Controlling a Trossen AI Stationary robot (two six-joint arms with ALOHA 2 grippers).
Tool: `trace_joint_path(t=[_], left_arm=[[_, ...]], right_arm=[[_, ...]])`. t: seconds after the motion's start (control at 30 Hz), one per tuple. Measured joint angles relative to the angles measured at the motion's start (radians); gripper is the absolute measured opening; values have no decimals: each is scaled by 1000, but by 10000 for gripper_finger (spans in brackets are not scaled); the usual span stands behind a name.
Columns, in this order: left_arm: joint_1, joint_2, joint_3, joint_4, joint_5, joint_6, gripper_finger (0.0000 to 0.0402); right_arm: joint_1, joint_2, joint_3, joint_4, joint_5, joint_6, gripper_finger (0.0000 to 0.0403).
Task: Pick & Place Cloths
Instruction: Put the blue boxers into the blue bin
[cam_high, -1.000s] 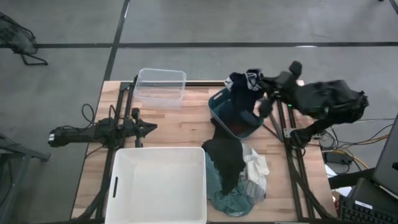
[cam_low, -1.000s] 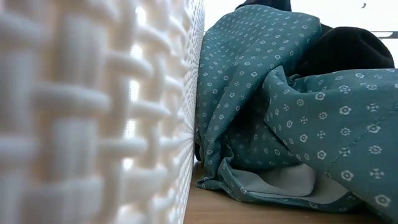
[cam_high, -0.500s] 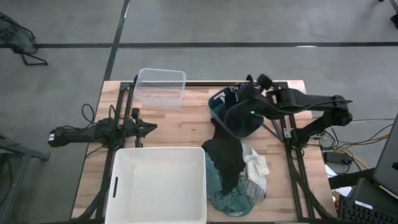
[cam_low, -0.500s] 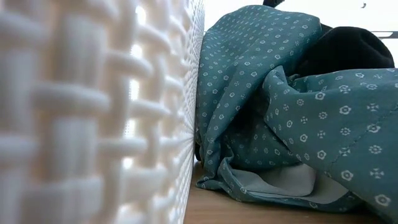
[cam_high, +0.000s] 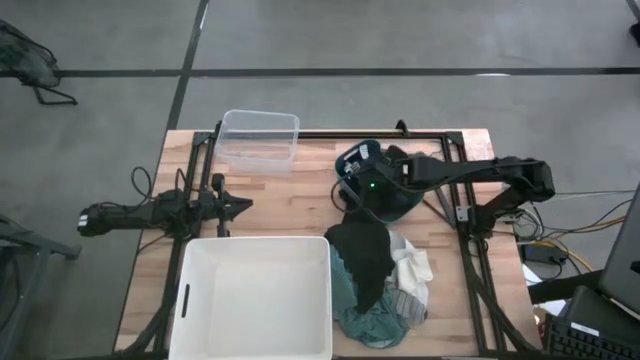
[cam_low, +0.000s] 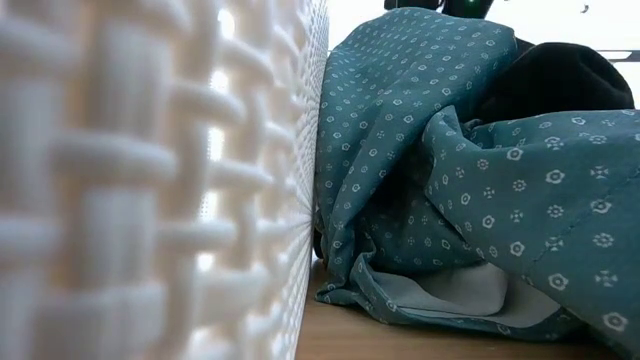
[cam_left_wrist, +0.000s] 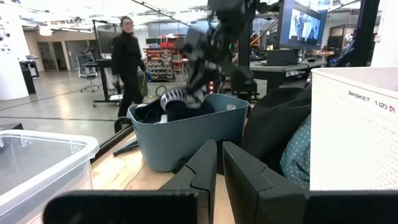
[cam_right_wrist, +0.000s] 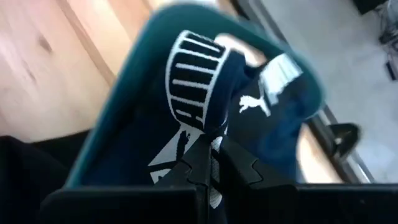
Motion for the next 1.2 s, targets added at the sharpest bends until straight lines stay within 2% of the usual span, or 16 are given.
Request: trace_joint_path(t=[0.17, 0.33, 0.47, 0.73, 1.0, 1.2], left_arm=[[0, 0, 0, 0, 0, 0, 35], [0, 0, 0, 0, 0, 0, 35], [0, 0, 0, 0, 0, 0, 35], [0, 0, 0, 0, 0, 0, 35], [0, 0, 0, 0, 0, 0, 35], [0, 1, 0, 0, 0, 0, 35]], right_arm=[[-41, 69, -86, 75, -54, 1, 13], [-71, 131, -131, 153, -166, 14, 13], [-78, 166, -148, 180, -173, -9, 13], [-77, 147, -88, 160, -174, -19, 13], [-77, 78, 14, 28, -165, 5, 15], [-76, 45, 66, -32, -148, 33, 56]])
